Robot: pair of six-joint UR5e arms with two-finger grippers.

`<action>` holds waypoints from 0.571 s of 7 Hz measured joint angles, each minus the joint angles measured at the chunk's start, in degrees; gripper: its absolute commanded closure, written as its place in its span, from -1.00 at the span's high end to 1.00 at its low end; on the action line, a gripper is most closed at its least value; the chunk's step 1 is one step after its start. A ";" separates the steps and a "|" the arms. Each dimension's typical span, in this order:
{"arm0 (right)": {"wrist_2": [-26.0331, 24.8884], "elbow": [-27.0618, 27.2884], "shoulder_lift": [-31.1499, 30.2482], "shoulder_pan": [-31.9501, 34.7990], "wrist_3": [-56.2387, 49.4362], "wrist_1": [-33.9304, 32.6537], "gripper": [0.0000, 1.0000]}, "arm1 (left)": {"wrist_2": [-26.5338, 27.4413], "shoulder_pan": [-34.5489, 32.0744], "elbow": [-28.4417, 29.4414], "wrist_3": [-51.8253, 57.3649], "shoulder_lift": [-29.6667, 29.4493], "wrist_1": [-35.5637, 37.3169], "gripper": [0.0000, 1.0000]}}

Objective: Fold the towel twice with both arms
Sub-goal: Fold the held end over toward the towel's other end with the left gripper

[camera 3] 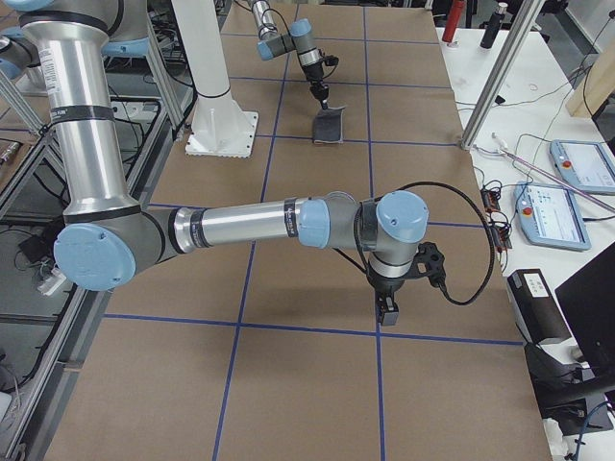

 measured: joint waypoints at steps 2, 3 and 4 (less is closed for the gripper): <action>0.00 -0.03 0.00 0.00 0.06 0.00 1.00 | 0.17 0.68 3.00 0.00 -4.61 0.16 -1.00; 0.00 -0.03 -0.01 0.00 0.06 0.00 1.00 | 0.33 1.25 3.89 0.00 -6.65 0.95 -1.00; 0.00 -0.03 -0.03 0.00 0.07 0.00 1.00 | 0.53 1.91 4.36 0.00 -8.60 2.57 -1.00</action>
